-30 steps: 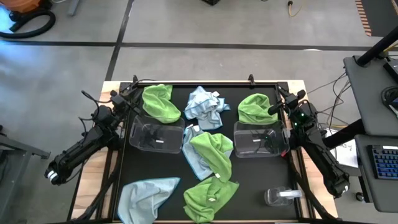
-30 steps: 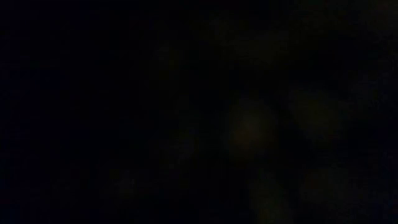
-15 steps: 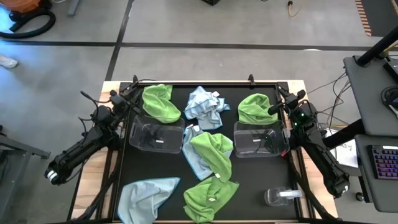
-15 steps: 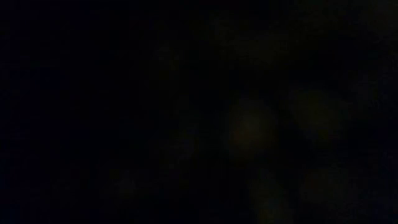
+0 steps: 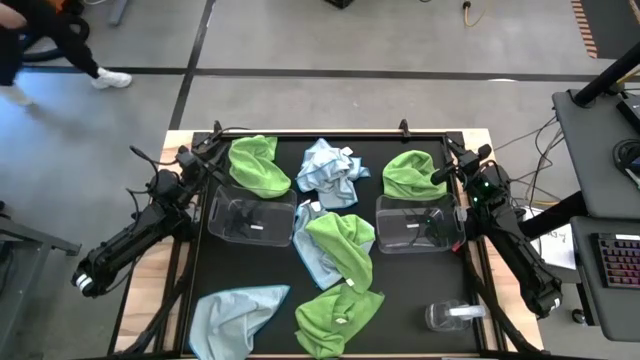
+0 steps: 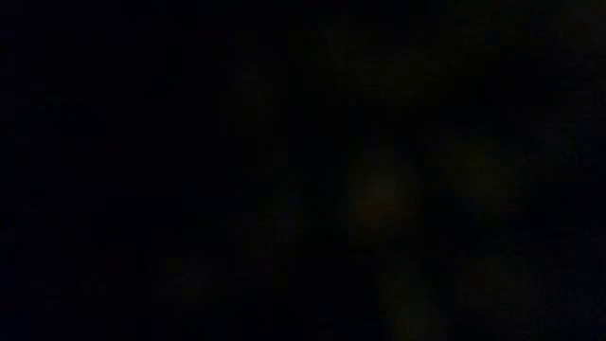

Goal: Sort microfiber towel by color & place in baskets
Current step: Put the green towel into the right transparent bin

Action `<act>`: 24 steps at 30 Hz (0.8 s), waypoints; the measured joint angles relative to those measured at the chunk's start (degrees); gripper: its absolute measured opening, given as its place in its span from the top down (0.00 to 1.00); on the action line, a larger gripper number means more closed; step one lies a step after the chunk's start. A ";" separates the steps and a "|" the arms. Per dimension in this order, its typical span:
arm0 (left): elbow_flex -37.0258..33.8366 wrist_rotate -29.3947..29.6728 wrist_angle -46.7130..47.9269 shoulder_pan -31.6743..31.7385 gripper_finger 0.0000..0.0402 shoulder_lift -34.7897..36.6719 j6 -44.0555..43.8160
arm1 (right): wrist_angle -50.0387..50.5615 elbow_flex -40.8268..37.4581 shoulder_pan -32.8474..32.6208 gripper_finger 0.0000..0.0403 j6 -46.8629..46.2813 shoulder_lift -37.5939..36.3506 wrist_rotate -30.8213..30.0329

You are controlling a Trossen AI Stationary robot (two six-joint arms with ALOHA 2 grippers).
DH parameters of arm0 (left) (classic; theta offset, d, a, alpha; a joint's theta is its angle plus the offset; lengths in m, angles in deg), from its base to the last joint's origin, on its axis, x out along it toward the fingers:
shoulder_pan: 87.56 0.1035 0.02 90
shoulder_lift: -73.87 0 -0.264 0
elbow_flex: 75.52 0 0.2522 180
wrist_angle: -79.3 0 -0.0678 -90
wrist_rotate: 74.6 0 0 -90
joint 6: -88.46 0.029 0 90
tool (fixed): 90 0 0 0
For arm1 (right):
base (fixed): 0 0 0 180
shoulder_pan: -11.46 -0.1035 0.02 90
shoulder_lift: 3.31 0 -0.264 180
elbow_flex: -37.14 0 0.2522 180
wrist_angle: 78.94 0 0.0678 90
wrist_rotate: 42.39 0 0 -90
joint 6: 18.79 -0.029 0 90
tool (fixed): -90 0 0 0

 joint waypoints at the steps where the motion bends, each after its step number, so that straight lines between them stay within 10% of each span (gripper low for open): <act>1: 0.00 0.00 0.02 -0.02 0.68 0.00 -0.02 | 0.00 0.00 -0.01 0.80 0.02 0.01 0.00; 14: 0.01 -7.12 5.41 -0.02 0.68 0.01 -0.07 | 0.02 -0.02 0.01 0.80 0.02 -0.01 0.01; 20: 0.00 8.34 12.77 0.02 0.68 0.00 -0.12 | 0.00 -0.01 -0.01 0.80 0.02 0.00 0.00; 24: 0.00 7.30 13.57 0.00 0.68 0.00 -2.06 | 0.01 -0.01 0.00 0.80 0.01 0.00 0.00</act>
